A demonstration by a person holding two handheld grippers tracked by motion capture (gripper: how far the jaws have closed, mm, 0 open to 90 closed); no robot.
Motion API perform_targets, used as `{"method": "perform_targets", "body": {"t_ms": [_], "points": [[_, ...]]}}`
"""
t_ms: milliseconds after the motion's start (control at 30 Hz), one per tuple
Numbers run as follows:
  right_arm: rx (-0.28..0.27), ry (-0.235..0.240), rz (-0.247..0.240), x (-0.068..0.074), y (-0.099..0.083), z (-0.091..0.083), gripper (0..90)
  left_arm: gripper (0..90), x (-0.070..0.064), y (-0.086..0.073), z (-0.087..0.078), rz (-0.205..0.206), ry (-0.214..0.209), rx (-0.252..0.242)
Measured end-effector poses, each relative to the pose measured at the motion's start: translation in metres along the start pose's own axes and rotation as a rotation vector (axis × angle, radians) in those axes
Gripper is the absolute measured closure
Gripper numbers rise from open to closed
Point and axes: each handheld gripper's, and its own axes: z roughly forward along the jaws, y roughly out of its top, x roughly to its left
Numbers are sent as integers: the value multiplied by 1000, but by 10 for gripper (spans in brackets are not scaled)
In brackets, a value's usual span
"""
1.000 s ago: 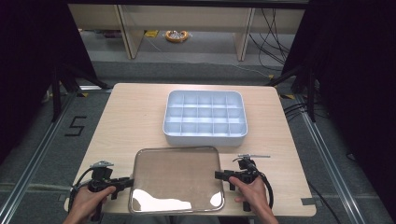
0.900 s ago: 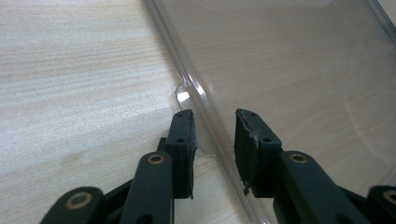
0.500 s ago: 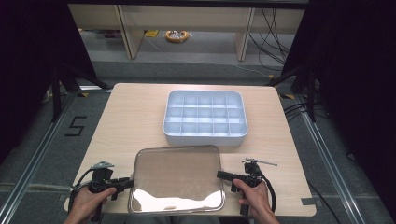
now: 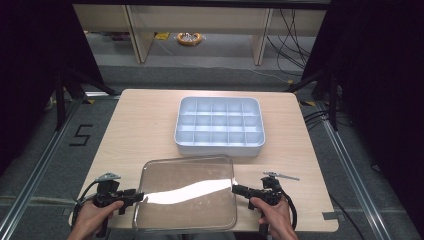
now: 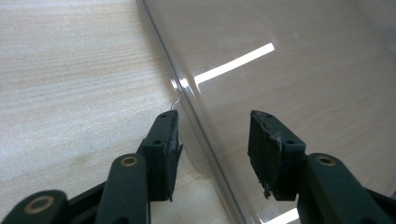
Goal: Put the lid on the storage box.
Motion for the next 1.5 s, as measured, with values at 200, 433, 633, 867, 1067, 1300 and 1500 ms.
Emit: {"method": "perform_targets", "body": {"t_ms": [200,433,633,867,1067,1300,1500], "points": [[-18,22,-27,6,-1,-2,755,443,2,0,-2,-27,21,-14],[-35,34,-34,9,-1,-3,761,421,3,-1,-3,-76,0,-35],[-50,36,-39,9,0,-5,774,410,11,-6,-9,-138,-45,-36],[-54,43,-37,10,0,-3,783,520,6,-6,-4,-130,-138,26],[-62,40,9,9,2,-7,791,609,6,-3,-8,-144,-175,-10],[-90,27,-63,18,12,-17,788,677,-3,11,-24,-133,-158,-104],[-128,35,-123,35,29,-31,786,693,-14,34,-39,-104,-145,-153]]}}
